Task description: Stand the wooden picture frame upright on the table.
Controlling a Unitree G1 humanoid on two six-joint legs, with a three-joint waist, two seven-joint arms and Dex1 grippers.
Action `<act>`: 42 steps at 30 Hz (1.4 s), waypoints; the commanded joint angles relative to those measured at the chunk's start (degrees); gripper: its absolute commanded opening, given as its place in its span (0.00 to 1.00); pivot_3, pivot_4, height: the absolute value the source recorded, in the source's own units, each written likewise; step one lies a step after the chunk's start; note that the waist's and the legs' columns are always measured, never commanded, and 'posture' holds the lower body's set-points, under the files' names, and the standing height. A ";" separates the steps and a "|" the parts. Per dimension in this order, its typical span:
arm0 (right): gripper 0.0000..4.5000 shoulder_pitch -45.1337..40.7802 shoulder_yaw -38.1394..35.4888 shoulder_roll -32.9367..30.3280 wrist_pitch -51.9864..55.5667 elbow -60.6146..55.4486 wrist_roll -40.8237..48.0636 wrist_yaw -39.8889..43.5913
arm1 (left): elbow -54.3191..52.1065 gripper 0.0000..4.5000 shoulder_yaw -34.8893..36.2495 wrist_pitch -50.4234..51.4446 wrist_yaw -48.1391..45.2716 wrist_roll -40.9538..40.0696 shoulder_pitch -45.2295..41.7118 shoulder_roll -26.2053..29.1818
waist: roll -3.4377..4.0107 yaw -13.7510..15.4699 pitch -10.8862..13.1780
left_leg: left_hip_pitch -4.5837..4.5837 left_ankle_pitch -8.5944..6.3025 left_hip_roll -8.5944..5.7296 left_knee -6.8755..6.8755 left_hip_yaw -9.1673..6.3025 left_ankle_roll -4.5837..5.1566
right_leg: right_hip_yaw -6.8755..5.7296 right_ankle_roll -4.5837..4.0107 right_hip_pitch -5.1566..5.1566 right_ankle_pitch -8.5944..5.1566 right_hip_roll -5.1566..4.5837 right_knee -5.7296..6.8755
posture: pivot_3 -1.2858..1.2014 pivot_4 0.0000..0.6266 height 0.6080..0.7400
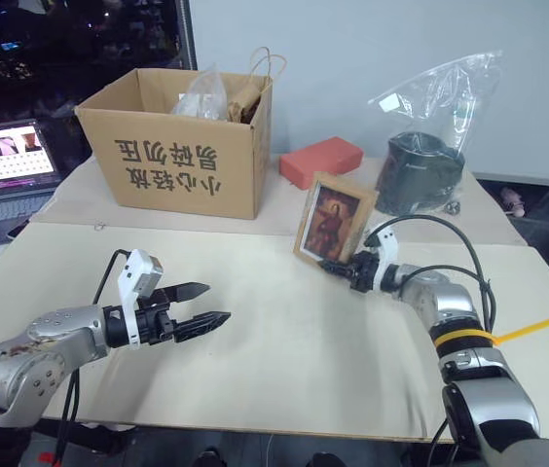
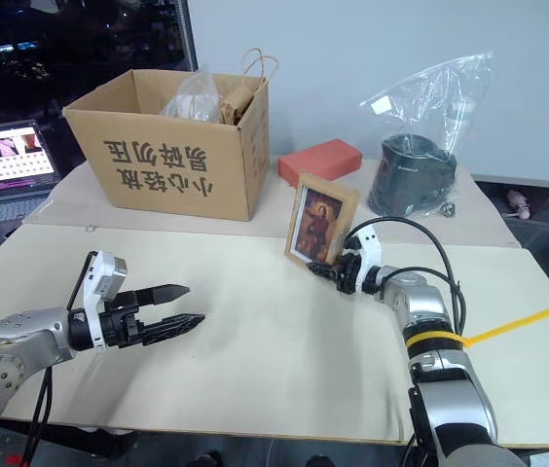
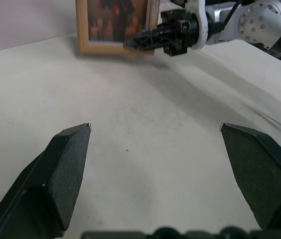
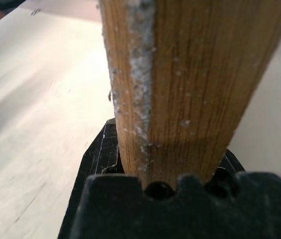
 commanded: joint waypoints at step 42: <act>1.00 28.78 -10.56 -19.34 16.35 -39.21 12.30 13.67 | 5.70 1.00 -4.31 -3.99 -6.67 11.28 -5.16 -4.41 | 0.02 1.58 0.01 | -0.05 -0.13 -0.02 -0.02 0.03 0.17 | -0.01 0.37 0.06 -0.28 -0.04 -0.23 | 0.52 0.24 0.82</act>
